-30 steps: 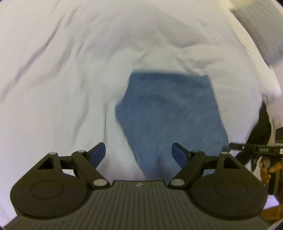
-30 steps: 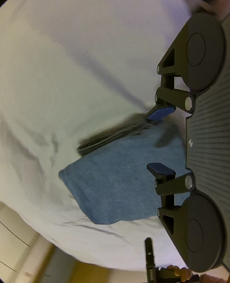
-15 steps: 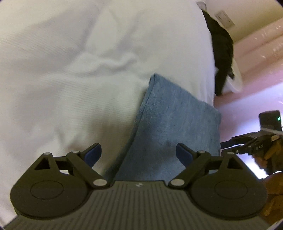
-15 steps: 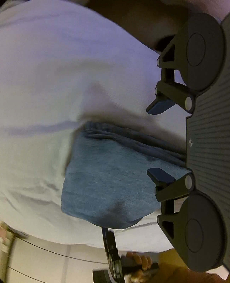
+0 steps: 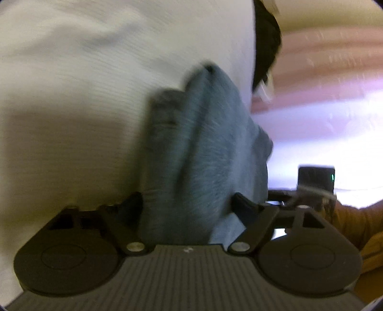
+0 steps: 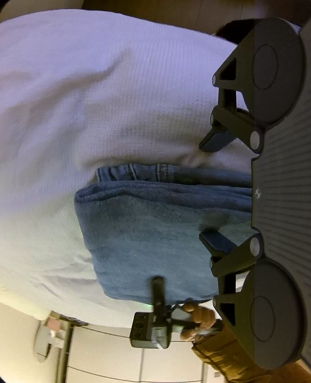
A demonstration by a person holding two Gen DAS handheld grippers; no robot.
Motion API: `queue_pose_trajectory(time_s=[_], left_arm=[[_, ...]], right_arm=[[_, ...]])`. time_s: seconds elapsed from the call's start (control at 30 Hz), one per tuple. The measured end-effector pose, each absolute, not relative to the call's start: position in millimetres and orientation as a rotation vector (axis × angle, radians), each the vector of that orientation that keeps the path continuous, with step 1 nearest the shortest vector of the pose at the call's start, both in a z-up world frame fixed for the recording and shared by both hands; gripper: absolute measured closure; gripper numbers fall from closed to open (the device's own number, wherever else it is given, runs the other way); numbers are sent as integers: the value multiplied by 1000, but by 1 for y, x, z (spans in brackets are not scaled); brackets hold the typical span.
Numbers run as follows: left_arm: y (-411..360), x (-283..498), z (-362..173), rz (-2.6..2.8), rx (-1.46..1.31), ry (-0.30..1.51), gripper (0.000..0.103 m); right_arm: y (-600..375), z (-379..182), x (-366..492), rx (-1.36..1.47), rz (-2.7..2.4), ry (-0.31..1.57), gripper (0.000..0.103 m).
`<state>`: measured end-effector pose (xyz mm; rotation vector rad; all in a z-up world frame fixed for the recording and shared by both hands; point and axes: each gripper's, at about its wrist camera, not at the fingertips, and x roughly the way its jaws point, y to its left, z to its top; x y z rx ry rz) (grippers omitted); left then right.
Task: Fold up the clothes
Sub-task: 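Lift the jeans bundle with both grippers and carry it to the clothes stack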
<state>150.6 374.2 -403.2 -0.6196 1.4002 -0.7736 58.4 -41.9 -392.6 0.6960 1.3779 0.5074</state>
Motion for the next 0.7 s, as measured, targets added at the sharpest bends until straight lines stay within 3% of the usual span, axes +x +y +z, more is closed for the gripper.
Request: queue_pose_trajectory(time_s=[0.1,0.37,0.53,0.7], left_arm=[[371,148,-402,-782,-603,1401,39],[368,144,-408,-774,-615,1396,38],[370,140,-410,-767,-626,1387,38],[368,142,-402,-757,-590,1371,40]], right_arm=[[-38,-399,55,723,491,1366,23],[-37,-409,52,760,487,1349,32],[-22,-417,55,805,488,1321,30],[-3,-414,60,780,548,1274,44]])
